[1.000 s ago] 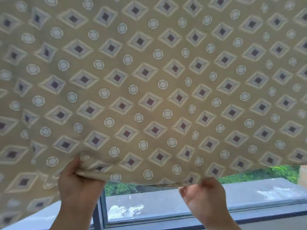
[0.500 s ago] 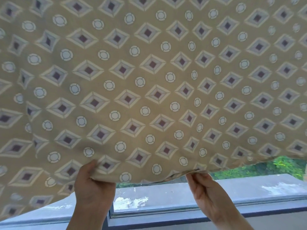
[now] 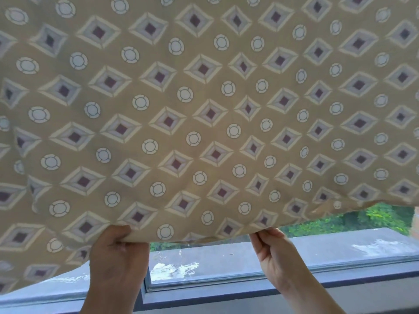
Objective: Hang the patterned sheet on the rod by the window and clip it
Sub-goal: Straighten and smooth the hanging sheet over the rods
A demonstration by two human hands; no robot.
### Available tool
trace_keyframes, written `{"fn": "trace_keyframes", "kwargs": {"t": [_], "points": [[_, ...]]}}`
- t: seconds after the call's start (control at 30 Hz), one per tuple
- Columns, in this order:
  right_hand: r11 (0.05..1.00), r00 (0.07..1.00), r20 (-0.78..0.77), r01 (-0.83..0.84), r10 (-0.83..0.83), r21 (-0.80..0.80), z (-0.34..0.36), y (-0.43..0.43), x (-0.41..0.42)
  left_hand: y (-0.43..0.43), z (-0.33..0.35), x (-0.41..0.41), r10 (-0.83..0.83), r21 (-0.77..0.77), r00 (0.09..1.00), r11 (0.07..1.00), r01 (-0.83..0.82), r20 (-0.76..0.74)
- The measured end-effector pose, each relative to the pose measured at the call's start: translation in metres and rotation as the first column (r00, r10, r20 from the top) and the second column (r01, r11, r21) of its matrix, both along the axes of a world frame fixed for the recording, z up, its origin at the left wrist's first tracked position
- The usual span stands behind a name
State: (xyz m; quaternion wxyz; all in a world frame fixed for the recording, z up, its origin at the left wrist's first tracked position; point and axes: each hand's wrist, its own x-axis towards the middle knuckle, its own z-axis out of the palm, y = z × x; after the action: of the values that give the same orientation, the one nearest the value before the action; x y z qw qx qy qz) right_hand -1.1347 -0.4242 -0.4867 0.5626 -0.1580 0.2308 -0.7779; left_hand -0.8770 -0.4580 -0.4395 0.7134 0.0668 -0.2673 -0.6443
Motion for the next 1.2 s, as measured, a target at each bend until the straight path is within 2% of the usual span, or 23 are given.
{"fn": "trace_keyframes", "kwargs": {"t": [0.1,0.17,0.2,0.27,0.33,0.5,0.57,0.67,0.83,0.97,1.03,1.2], "points": [[1.000,1.000,0.010,0.003,-0.004,0.006,-0.001,0.000,-0.001,-0.006,0.005,0.007,-0.041,-0.041,0.985,0.999,0.034,-0.166],[1.000,1.000,0.011,0.006,-0.006,0.008,-0.002,-0.001,-0.001,-0.010,0.005,0.008,-0.050,-0.067,0.988,0.997,0.040,-0.145],[1.000,1.000,0.014,0.004,-0.004,0.008,-0.001,-0.001,-0.002,-0.008,0.004,0.007,-0.042,-0.074,0.996,0.997,0.037,-0.073],[1.000,1.000,0.014,-0.011,0.011,0.014,-0.001,-0.002,-0.003,-0.003,-0.002,0.009,0.029,-0.104,0.985,0.995,-0.011,0.171],[1.000,1.000,0.005,-0.025,0.025,0.011,0.001,-0.002,-0.003,0.002,-0.012,0.011,0.121,-0.144,0.902,0.987,-0.066,0.415],[0.996,0.996,-0.050,-0.078,0.076,-0.041,0.006,0.006,0.001,0.007,-0.016,0.015,0.178,-0.206,0.710,0.977,-0.047,0.682],[0.989,0.991,-0.067,-0.123,0.118,-0.080,0.007,0.011,0.004,0.009,-0.016,0.012,0.188,-0.170,0.709,0.981,-0.097,0.680],[0.982,0.984,-0.087,-0.166,0.158,-0.092,0.008,0.016,0.007,0.006,-0.017,0.001,0.246,-0.208,0.691,0.968,-0.140,0.680],[0.969,0.974,-0.111,-0.213,0.199,-0.125,0.012,0.021,0.007,0.014,-0.010,-0.014,0.173,-0.094,0.820,0.985,-0.145,0.546],[0.953,0.962,-0.115,-0.262,0.246,-0.155,0.014,0.025,0.007,0.012,-0.005,-0.016,0.133,0.001,0.921,0.990,-0.143,0.365],[0.940,0.958,-0.112,-0.282,0.264,-0.190,0.015,0.026,0.008,0.011,-0.004,-0.018,0.167,0.004,0.923,0.984,-0.180,0.346],[0.938,0.965,-0.103,-0.258,0.241,-0.231,0.025,0.023,0.013,0.011,-0.003,-0.023,0.324,-0.082,0.863,0.945,-0.318,0.387]]}}
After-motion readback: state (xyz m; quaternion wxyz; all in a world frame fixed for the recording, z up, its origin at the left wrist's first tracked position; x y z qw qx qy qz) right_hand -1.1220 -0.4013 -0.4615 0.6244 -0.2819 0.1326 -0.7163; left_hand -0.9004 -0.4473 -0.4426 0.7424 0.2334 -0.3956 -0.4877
